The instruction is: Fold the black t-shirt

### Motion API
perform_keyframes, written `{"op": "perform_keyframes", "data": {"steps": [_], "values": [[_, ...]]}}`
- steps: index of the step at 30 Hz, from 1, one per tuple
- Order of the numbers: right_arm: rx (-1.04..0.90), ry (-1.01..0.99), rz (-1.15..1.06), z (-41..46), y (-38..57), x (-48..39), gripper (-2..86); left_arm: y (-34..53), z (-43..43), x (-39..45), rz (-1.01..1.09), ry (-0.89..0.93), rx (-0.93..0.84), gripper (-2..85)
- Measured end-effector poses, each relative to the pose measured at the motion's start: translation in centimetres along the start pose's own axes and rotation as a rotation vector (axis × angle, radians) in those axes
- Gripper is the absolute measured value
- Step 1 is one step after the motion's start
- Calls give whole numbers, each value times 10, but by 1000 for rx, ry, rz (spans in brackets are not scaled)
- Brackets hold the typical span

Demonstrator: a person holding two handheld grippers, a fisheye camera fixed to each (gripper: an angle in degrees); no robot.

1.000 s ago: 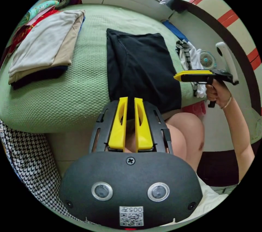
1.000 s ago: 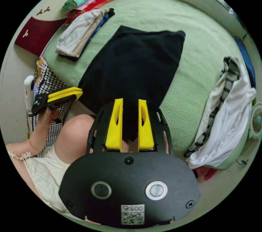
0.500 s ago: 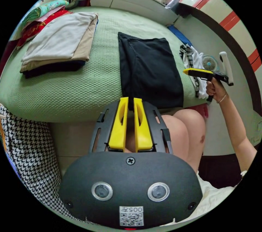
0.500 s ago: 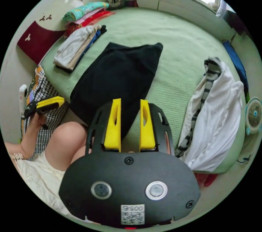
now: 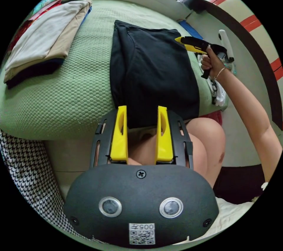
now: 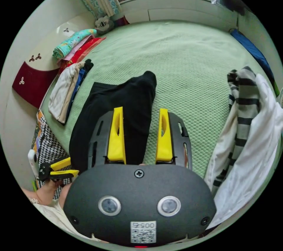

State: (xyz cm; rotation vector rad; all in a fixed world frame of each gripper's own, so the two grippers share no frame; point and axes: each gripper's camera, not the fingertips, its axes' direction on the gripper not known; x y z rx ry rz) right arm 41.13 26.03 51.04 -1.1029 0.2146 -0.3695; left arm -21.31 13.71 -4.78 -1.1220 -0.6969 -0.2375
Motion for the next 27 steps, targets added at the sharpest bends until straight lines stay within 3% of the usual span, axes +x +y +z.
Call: {"op": "perform_keyframes", "data": {"steps": [4,10,16,27], "values": [[-16,91,-32,12,9,-8,136,-2,5,6,-34,-37,-14,104],[14,43,-78,-15,23,-24,2,-6,6,13,-4,47,-42,52],[91,30,-141,-85,26,-49,-8,0,-16,38,49,99,35,47],[220,210,-256,-228,48,-77,-8,17,-57,112,190,161,171,48]]}}
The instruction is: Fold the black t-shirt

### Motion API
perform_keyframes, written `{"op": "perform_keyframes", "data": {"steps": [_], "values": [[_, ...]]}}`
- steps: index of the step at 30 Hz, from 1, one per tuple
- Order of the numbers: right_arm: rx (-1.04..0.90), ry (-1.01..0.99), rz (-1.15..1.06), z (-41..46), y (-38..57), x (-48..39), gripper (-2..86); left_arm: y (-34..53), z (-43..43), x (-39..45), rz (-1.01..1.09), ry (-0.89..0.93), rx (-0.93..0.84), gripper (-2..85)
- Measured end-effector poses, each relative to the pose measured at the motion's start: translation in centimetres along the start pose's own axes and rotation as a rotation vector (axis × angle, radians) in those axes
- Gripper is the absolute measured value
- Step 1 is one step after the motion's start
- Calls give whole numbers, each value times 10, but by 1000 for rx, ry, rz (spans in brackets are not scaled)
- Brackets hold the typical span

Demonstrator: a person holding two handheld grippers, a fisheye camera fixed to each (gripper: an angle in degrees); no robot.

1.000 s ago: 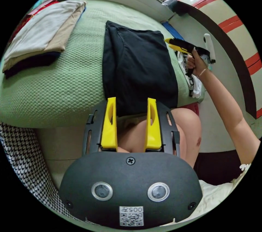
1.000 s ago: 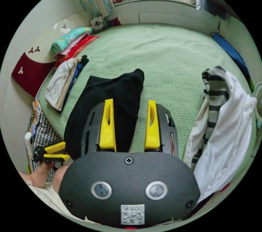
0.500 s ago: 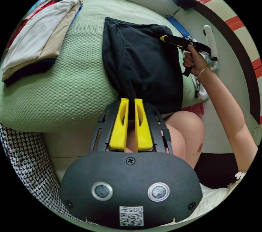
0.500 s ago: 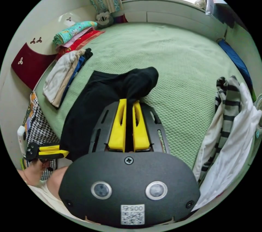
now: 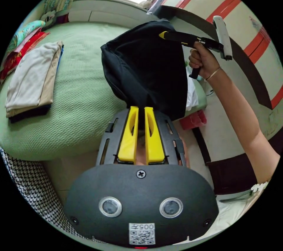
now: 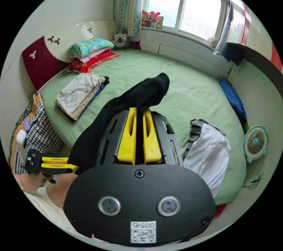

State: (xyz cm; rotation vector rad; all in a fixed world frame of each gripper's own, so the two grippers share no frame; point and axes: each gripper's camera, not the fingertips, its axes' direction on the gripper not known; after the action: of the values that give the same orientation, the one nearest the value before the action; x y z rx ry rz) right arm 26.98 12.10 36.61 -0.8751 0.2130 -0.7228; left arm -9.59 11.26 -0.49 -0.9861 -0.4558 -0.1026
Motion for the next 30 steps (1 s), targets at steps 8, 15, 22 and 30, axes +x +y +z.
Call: {"op": "perform_keyframes", "data": {"steps": [8,15,22,30], "values": [[36,183,60,-116,0,102,-7,-32,18,97,167,158,84,50],[-136,278,244,-116,19,229,59,-54,119,173,99,139,43,61],[-185,64,438,-77,117,252,67,-37,170,161,6,246,-95,65],[-426,79,378,-11,164,220,106,-17,112,139,74,285,-80,68]]}}
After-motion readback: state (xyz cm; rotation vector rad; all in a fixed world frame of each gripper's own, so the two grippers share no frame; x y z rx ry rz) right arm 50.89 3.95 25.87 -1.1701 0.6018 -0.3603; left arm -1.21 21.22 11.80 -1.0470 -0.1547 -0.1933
